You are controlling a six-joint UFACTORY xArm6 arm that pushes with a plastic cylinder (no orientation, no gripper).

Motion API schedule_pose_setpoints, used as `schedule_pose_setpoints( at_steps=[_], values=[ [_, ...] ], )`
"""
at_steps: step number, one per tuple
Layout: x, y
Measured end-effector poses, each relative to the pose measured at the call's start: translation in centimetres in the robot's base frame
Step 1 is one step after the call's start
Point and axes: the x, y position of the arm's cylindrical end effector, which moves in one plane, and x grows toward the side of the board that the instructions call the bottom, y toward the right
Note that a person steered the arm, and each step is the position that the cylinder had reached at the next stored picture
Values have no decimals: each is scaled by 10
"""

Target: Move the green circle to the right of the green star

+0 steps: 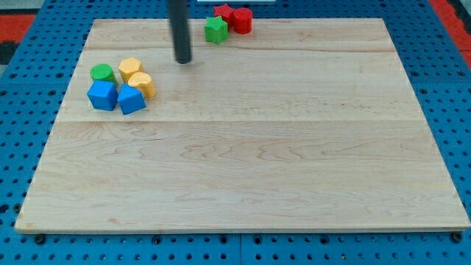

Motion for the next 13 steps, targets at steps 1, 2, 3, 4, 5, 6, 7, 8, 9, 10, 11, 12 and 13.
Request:
schedule_pose_setpoints(
  at_steps=[1, 2, 3, 4, 5, 6, 7, 8, 9, 10, 11, 12, 13],
  values=[
    [-12, -85],
    [0, -166],
    [33, -168],
    [49, -115],
    [66, -49],
    [69, -31],
    [84, -64],
    [99, -34],
    [75, 38],
    [58, 107],
    [67, 93],
    [107, 60],
    [121, 73]
  ],
)
